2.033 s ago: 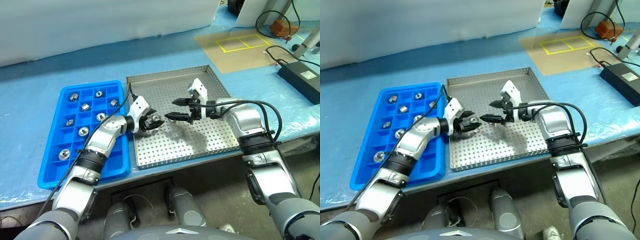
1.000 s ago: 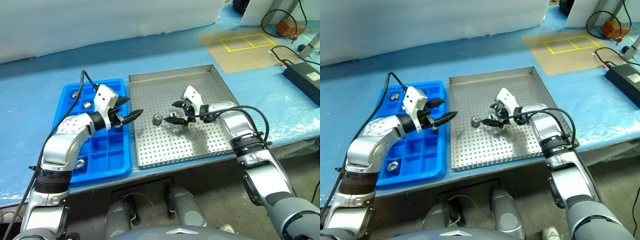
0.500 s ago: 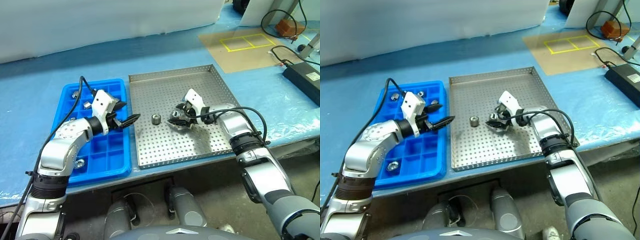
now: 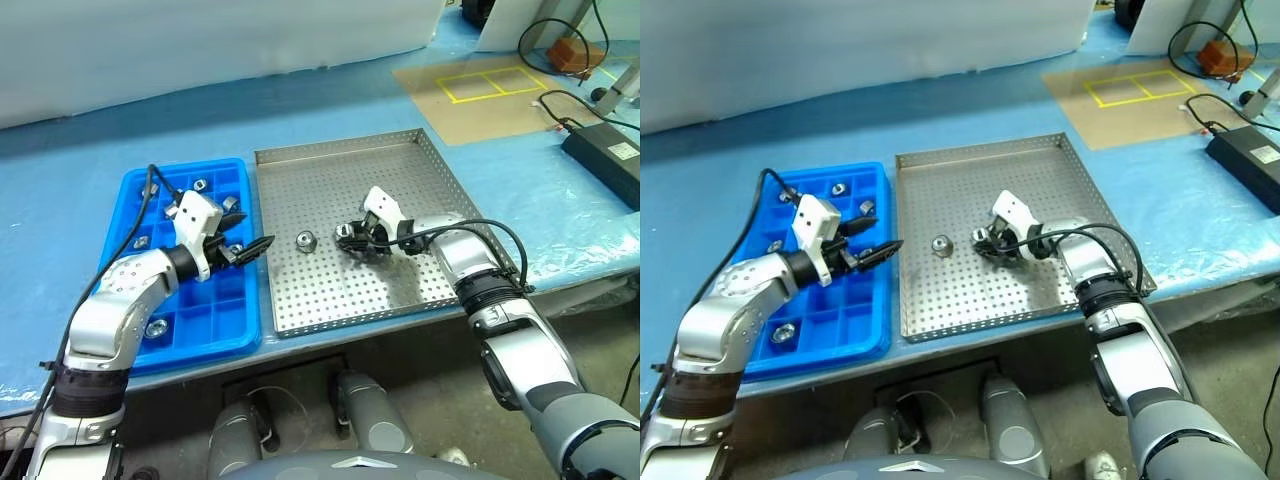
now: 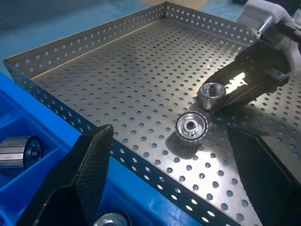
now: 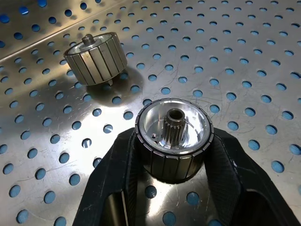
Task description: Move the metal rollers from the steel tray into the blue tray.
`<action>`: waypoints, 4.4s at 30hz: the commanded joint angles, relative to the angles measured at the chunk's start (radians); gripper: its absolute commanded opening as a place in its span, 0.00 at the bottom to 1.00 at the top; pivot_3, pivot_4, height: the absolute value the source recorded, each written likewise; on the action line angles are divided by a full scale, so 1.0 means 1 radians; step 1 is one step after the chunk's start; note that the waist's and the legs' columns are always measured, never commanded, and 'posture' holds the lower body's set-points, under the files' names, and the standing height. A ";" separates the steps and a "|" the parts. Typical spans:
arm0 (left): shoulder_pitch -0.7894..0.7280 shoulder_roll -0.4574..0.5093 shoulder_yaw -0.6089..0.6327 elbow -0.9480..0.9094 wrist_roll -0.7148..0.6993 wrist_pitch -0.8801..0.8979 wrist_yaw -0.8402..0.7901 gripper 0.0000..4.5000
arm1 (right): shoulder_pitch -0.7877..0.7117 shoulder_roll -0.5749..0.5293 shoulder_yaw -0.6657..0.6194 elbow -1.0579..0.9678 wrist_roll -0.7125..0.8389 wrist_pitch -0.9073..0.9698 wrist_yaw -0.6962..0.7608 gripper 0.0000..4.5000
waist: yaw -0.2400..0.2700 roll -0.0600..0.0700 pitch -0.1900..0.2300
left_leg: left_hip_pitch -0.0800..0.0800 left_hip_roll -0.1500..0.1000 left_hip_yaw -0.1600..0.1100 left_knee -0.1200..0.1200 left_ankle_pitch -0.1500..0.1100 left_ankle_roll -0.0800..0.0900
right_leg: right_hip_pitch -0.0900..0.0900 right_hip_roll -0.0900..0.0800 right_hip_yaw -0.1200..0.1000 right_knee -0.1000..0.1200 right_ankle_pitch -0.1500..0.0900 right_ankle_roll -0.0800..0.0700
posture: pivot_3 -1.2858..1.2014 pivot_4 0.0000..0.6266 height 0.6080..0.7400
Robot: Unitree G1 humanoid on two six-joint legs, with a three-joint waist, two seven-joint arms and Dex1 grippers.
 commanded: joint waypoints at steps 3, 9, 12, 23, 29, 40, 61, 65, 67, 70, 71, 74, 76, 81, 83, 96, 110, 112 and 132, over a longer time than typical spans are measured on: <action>0.076 0.069 0.114 -0.112 -0.094 0.031 -0.026 0.90 | -0.051 0.018 -0.023 -0.065 0.047 0.038 0.045 0.36 | 0.000 0.000 0.000 | 0.001 0.000 0.000 0.000 0.000 0.000 | 0.000 0.000 0.000 0.002 0.000 0.000 | 0.32 0.24 1.00; 0.086 0.159 0.226 -0.123 -0.089 -0.004 -0.007 0.90 | -0.082 0.060 -0.001 -0.287 0.139 0.117 0.158 0.36 | 0.011 0.000 0.001 | 0.003 0.000 0.000 0.001 0.001 -0.002 | 0.000 0.000 0.001 0.005 0.000 0.000 | 0.34 0.24 1.00; 0.065 0.182 0.280 -0.123 -0.101 0.006 0.019 0.90 | -0.097 0.096 0.042 -0.332 0.142 0.102 0.199 0.36 | 0.025 0.000 0.001 | 0.004 0.001 0.000 0.001 0.001 -0.003 | 0.000 0.001 0.001 0.007 0.000 0.000 | 0.36 0.24 1.00; 0.228 0.103 0.376 -0.309 -0.139 0.028 0.160 0.90 | -0.215 0.277 0.147 -0.059 0.089 -0.066 0.265 0.36 | 0.125 0.000 0.001 | 0.005 0.001 0.001 0.000 0.000 -0.008 | 0.000 0.001 0.003 0.007 0.000 0.000 | 0.42 0.24 1.00; 0.323 0.093 0.475 -0.382 -0.184 0.047 0.215 0.90 | -0.251 0.379 0.159 0.015 0.078 -0.074 0.260 0.36 | 0.182 -0.001 0.001 | 0.008 0.001 0.001 -0.002 0.002 -0.011 | -0.001 0.001 0.004 0.011 -0.001 -0.001 | 0.45 0.24 1.00; 0.387 0.057 0.452 -0.459 -0.198 0.040 0.297 0.90 | -0.353 0.470 0.137 0.337 -0.042 -0.175 0.065 0.36 | 0.239 -0.001 0.001 | 0.014 0.000 0.002 -0.010 0.006 -0.020 | -0.001 0.002 0.007 0.012 -0.001 -0.001 | 0.48 0.24 1.00; 0.369 0.051 0.381 -0.431 -0.198 0.029 0.311 0.90 | -0.279 0.483 0.141 0.217 -0.056 -0.158 0.167 0.36 | 0.236 -0.001 0.001 | 0.014 0.004 0.003 -0.016 0.009 -0.024 | -0.004 0.006 0.008 0.012 -0.004 -0.007 | 0.46 0.24 1.00; 0.363 0.051 0.375 -0.428 -0.198 0.028 0.312 0.90 | -0.281 0.490 0.131 0.234 -0.053 -0.182 0.134 0.58 | 0.236 -0.001 0.001 | 0.014 0.004 0.003 -0.016 0.009 -0.024 | -0.004 0.006 0.008 0.012 -0.004 -0.007 | 0.46 0.24 1.00; 0.364 0.049 0.374 -0.427 -0.198 0.027 0.310 0.90 | -0.287 0.485 0.129 0.239 -0.056 -0.183 0.130 0.73 | 0.236 -0.001 0.001 | 0.014 0.004 0.003 -0.016 0.009 -0.024 | -0.004 0.006 0.008 0.012 -0.004 -0.007 | 0.46 0.24 1.00; 0.367 0.049 0.372 -0.423 -0.198 0.023 0.304 0.90 | -0.298 0.468 0.127 0.227 -0.044 -0.157 0.167 0.95 | 0.236 -0.001 0.001 | 0.014 0.004 0.003 -0.016 0.009 -0.024 | -0.004 0.006 0.008 0.012 -0.004 -0.007 | 0.46 0.24 1.00; 0.365 0.050 0.370 -0.419 -0.197 0.021 0.302 0.90 | -0.303 0.460 0.119 0.216 -0.031 -0.146 0.188 0.95 | 0.236 -0.001 0.001 | 0.014 0.004 0.003 -0.016 0.009 -0.024 | -0.004 0.006 0.008 0.012 -0.004 -0.007 | 0.46 0.24 1.00; 0.351 0.050 0.357 -0.409 -0.199 0.014 0.295 0.90 | -0.323 0.430 0.091 0.177 0.004 -0.115 0.239 0.95 | 0.236 -0.001 0.001 | 0.014 0.004 0.003 -0.016 0.009 -0.024 | -0.004 0.006 0.008 0.012 -0.004 -0.007 | 0.45 0.24 1.00; 0.335 0.052 0.339 -0.396 -0.201 0.010 0.284 0.90 | -0.336 0.391 0.063 0.127 0.041 -0.087 0.292 0.95 | 0.237 -0.001 0.001 | 0.014 0.004 0.003 -0.016 0.009 -0.024 | -0.004 0.006 0.008 0.012 -0.004 -0.007 | 0.44 0.24 1.00; 0.274 0.061 0.261 -0.342 -0.228 0.013 0.215 0.90 | -0.315 0.275 0.035 0.065 0.044 -0.130 0.309 0.95 | 0.237 -0.002 0.001 | 0.015 0.003 0.003 -0.015 0.009 -0.024 | -0.003 0.006 0.008 0.012 -0.004 -0.007 | 0.43 0.24 1.00; 0.216 0.060 0.195 -0.301 -0.216 0.009 0.183 0.90 | -0.300 0.226 0.023 0.051 0.031 -0.126 0.276 0.95 | 0.235 -0.002 0.001 | 0.015 0.003 0.003 -0.015 0.009 -0.024 | -0.003 0.006 0.008 0.012 -0.004 -0.007 | 0.41 0.24 1.00; -0.007 0.089 -0.067 -0.037 -0.082 -0.064 -0.037 0.90 | -0.129 0.070 0.016 -0.073 -0.018 -0.060 0.087 0.95 | 0.160 -0.003 0.000 | 0.014 0.004 0.004 -0.014 0.009 -0.023 | -0.004 0.008 0.009 0.011 -0.004 -0.007 | 0.33 0.24 1.00; -0.005 0.099 -0.043 -0.029 -0.063 -0.073 -0.075 0.90 | -0.060 0.079 0.082 0.028 -0.117 -0.168 -0.012 0.95 | 0.123 -0.003 0.000 | 0.013 0.004 0.004 -0.013 0.008 -0.022 | -0.003 0.008 0.009 0.011 -0.004 -0.007 | 0.34 0.24 1.00; 0.002 0.103 -0.039 -0.034 -0.061 -0.072 -0.071 0.90 | -0.065 0.089 0.081 0.067 -0.123 -0.173 -0.027 0.95 | 0.123 -0.003 0.000 | 0.014 0.004 0.004 -0.013 0.008 -0.022 | -0.003 0.008 0.009 0.012 -0.004 -0.007 | 0.34 0.24 1.00; 0.222 0.218 0.134 -0.202 -0.173 0.003 -0.112 0.90 | -0.118 0.144 0.029 0.001 -0.006 -0.066 0.088 0.41 | 0.124 -0.003 0.001 | 0.015 0.004 0.004 -0.012 0.008 -0.022 | -0.002 0.007 0.009 0.012 -0.004 -0.007 | 0.36 0.24 1.00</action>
